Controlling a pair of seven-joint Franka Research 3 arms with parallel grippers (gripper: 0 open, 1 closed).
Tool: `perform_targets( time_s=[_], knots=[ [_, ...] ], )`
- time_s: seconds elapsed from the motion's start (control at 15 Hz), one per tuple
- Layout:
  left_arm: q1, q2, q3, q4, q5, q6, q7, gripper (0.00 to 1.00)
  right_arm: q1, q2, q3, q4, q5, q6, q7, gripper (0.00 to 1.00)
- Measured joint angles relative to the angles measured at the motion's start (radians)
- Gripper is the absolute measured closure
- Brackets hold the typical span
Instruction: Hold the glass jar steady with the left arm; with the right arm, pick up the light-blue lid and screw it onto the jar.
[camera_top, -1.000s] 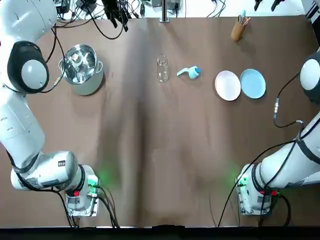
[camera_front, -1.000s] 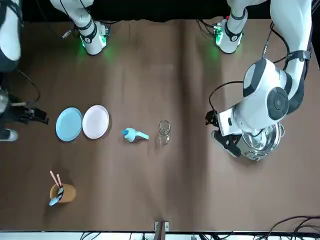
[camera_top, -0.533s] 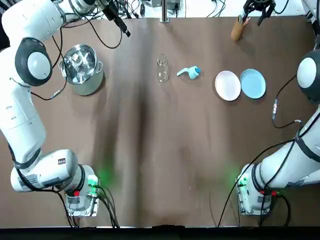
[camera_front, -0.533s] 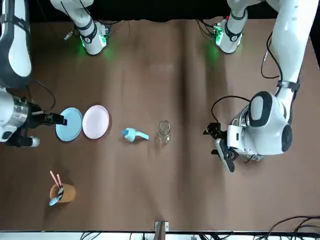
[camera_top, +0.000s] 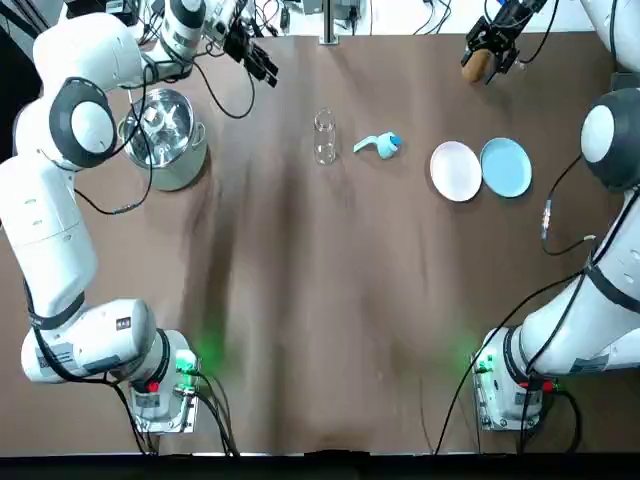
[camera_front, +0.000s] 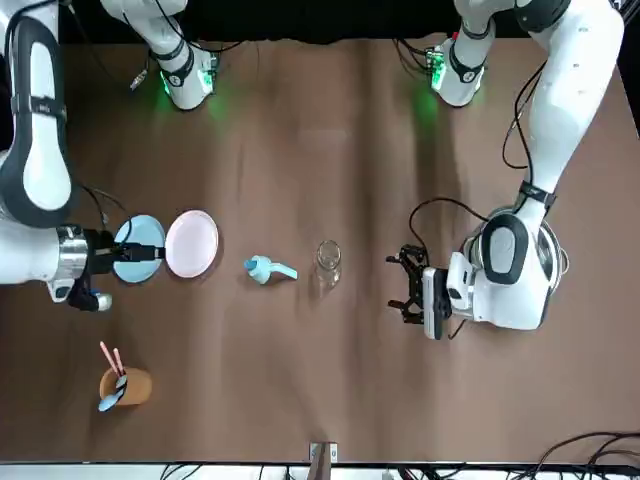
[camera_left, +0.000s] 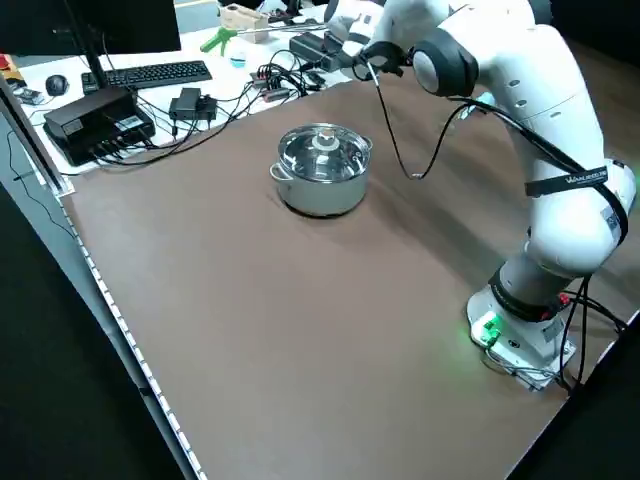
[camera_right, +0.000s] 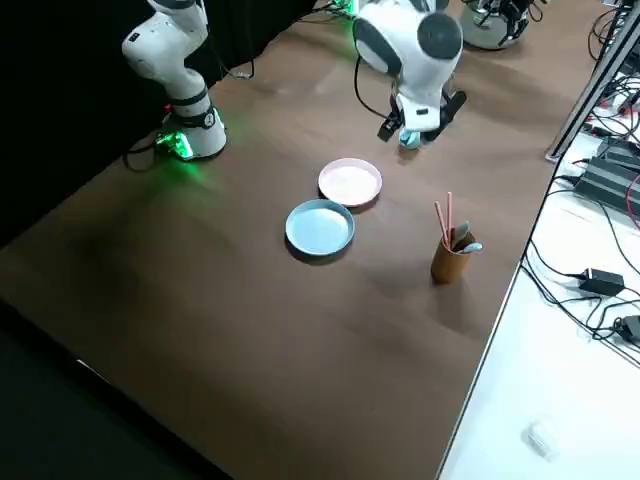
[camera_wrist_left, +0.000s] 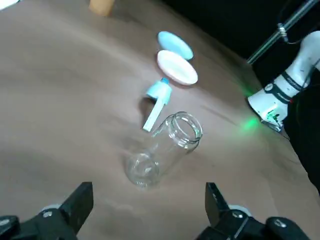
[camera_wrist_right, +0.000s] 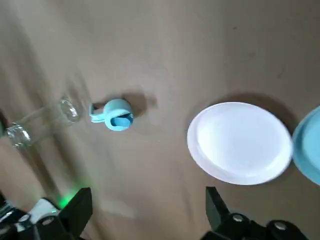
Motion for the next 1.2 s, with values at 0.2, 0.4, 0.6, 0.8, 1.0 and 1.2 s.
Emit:
perform_targets(
  time_s=[0.2, 0.4, 0.6, 0.8, 1.0, 1.2],
  knots=[
    [-0.006, 0.049, -0.015, 0.000, -0.053, 0.000, 0.177, 0.01, 0.000, 0.047, 0.002, -0.003, 0.092, 0.005, -0.003, 0.00],
    [-0.011, 0.096, -0.033, -0.001, -0.068, -0.001, 0.304, 0.01, 0.001, 0.079, 0.002, -0.007, 0.176, 0.008, -0.003, 0.00],
    [-0.021, 0.152, -0.052, -0.002, -0.085, -0.002, 0.409, 0.01, 0.001, 0.102, 0.003, -0.037, 0.258, 0.033, -0.024, 0.00],
    [-0.038, 0.189, -0.054, -0.002, -0.129, -0.001, 0.551, 0.01, 0.010, 0.110, 0.005, -0.061, 0.275, 0.052, -0.086, 0.00],
    [-0.031, 0.217, -0.053, -0.002, -0.171, -0.001, 0.688, 0.00, 0.051, 0.136, 0.008, -0.113, 0.305, 0.142, -0.166, 0.00],
    [-0.029, 0.245, -0.052, -0.003, -0.257, -0.001, 0.716, 0.00, 0.089, 0.144, 0.010, -0.165, 0.323, 0.224, -0.192, 0.00]
  ],
)
